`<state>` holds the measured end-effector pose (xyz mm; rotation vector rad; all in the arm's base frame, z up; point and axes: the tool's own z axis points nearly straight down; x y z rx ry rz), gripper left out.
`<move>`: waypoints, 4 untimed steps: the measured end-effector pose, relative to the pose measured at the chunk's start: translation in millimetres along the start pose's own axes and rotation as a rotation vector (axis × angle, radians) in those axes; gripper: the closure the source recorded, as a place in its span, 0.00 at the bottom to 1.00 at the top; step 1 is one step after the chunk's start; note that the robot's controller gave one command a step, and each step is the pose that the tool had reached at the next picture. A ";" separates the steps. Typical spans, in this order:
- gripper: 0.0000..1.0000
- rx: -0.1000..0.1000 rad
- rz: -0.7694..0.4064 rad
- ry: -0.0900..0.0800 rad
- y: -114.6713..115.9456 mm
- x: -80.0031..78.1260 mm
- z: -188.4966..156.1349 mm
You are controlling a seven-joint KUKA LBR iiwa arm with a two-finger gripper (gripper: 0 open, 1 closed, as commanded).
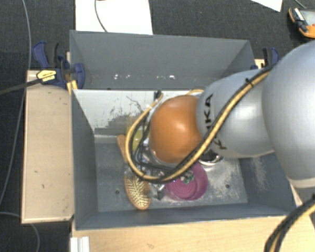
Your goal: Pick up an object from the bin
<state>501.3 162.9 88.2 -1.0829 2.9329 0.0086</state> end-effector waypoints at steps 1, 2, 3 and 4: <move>1.00 -0.006 -0.073 0.003 -8.9 -8.6 9.8; 1.00 -0.005 -0.002 0.000 -6.8 -2.9 0.5; 1.00 -0.004 -0.073 -0.004 -12.0 -1.8 -77.4; 1.00 -0.011 -0.058 0.008 -1.9 -4.1 -159.5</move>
Offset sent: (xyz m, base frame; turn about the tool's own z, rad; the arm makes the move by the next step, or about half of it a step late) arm 0.0079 -0.0060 -0.0015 0.0009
